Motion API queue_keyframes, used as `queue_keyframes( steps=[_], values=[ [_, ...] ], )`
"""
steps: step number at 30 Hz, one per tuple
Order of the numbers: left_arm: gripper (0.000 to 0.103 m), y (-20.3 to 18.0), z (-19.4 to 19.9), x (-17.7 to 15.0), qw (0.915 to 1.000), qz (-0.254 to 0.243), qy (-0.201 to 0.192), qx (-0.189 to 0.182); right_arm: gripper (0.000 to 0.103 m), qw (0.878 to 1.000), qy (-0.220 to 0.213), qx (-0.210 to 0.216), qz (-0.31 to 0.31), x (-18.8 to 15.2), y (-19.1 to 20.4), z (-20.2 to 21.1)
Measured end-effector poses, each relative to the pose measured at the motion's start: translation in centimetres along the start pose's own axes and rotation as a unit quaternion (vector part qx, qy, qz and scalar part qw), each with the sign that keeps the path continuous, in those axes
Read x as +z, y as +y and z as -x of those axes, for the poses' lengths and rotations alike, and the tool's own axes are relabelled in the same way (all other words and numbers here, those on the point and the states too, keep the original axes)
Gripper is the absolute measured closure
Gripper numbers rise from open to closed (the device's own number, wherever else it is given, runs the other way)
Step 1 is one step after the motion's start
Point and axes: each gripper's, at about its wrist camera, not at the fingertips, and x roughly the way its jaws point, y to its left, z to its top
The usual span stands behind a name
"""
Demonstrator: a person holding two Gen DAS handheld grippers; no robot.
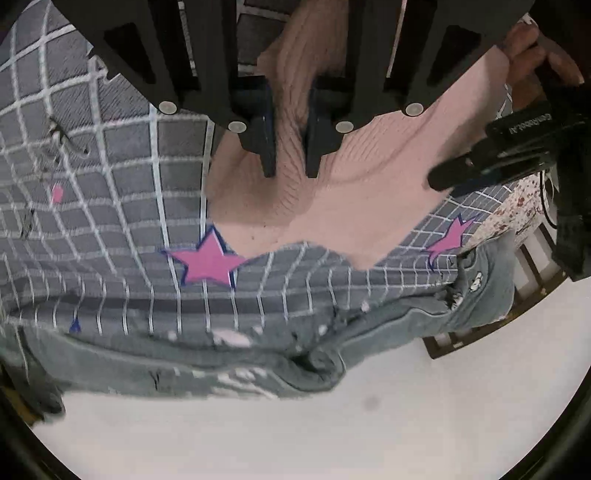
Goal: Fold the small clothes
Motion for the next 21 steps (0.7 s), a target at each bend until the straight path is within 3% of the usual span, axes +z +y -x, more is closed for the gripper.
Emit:
queue_keyframes(
  steps=[2,4,7,11,21],
  values=[
    [0.051,0.1,0.6,-0.1,1.0,0.003,-0.002,-0.004,0.088,1.0,0.002,-0.014,-0.002,-0.2,-0.3,0.0],
    [0.051,0.1,1.2,-0.4,0.9999,0.01,0.001,-0.012,0.074,0.999,0.018,-0.026,-0.015,-0.5,-0.7,0.0],
    [0.051,-0.2,2.5,-0.8,0.9997,0.021,0.006,-0.011,0.069,0.999,0.006,-0.032,-0.036,-0.6,-0.6,2.3],
    [0.05,-0.8,5.3,-1.9,0.9993,0.032,0.012,-0.013,0.065,0.996,0.012,-0.088,-0.018,-0.7,1.0,5.5],
    [0.035,-2.0,15.1,-4.4,0.9982,0.045,-0.008,0.039,0.055,0.995,0.03,-0.088,-0.042,-3.8,2.6,14.8]
  ],
)
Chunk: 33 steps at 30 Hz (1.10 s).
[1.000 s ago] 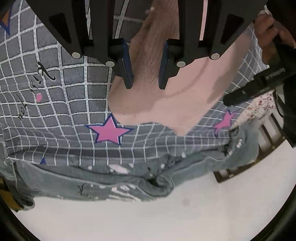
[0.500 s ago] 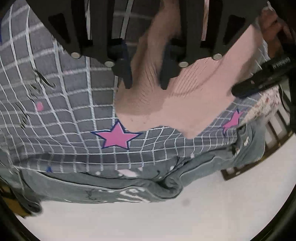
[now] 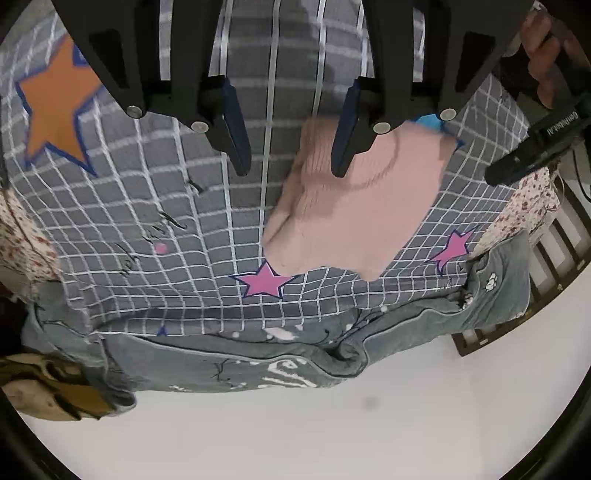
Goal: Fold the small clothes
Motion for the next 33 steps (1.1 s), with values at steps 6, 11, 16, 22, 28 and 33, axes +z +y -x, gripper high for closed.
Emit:
queue_keyframes(
  steps=[6,11,16,22,28,33],
  values=[
    [0.025,-2.7,6.0,-0.5,0.9981,-0.041,-0.037,0.026,0.023,0.999,-0.003,-0.029,0.017,-2.3,1.9,4.4],
    [0.018,-4.2,9.2,-0.9,0.9967,-0.058,-0.048,0.03,0.007,0.998,-0.045,-0.031,0.021,-2.8,2.9,8.5],
    [0.017,-4.7,10.7,-1.2,0.9959,-0.064,-0.053,0.035,0.005,0.997,-0.063,-0.042,0.027,-3.1,3.2,10.9],
    [0.017,-4.4,11.4,-1.4,0.996,-0.057,-0.057,0.038,0.005,0.997,-0.065,-0.044,0.028,-3.2,3.0,12.0],
    [0.016,-4.2,11.7,-1.4,0.9959,-0.053,-0.059,0.043,0.005,0.997,-0.065,-0.04,0.022,-3.3,2.8,12.2],
    [0.016,-4.1,11.9,-1.3,0.9956,-0.052,-0.062,0.048,0.005,0.997,-0.066,-0.041,0.02,-3.3,2.8,12.4]
  ],
)
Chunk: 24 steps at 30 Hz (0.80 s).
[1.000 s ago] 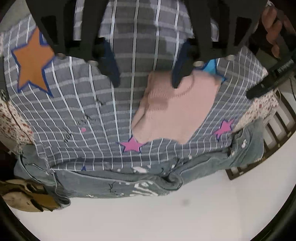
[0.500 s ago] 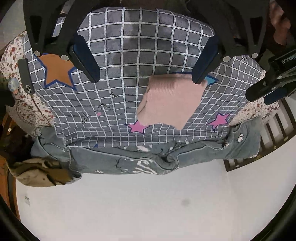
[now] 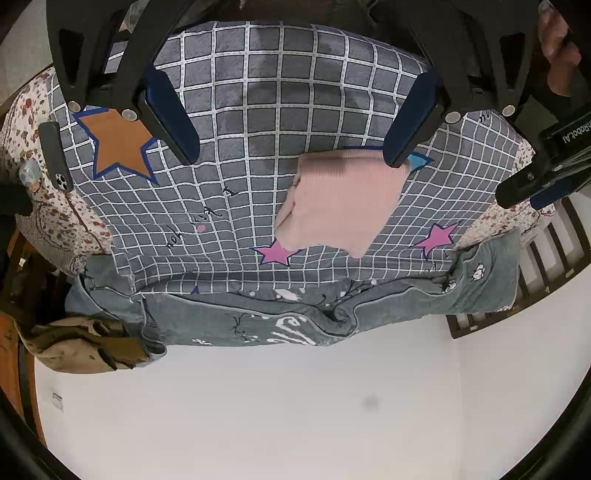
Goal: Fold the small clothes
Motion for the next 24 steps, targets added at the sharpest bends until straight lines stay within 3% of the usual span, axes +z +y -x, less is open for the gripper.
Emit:
queue_keyframes(
  steps=[24],
  values=[
    [0.016,-0.06,-0.16,-0.02,1.0,0.0,0.003,0.003,0.005,1.0,-0.004,-0.001,-0.01,0.17,-0.62,0.52]
  ],
)
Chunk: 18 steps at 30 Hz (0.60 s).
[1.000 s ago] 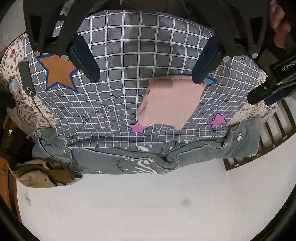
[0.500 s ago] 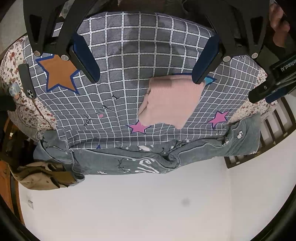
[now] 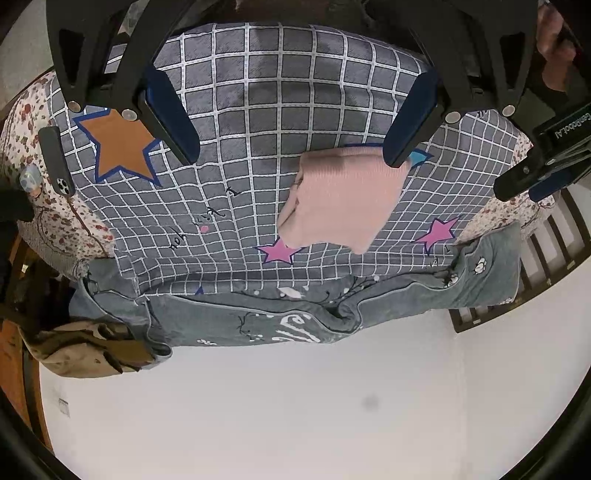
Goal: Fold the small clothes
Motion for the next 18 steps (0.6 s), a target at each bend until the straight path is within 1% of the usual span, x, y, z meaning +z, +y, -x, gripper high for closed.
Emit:
queue_keyframes(
  steps=[18],
  values=[
    [0.015,0.15,0.12,-0.02,1.0,0.002,-0.002,0.001,0.005,1.0,-0.005,0.006,-0.009,0.51,-0.16,0.46]
  ],
)
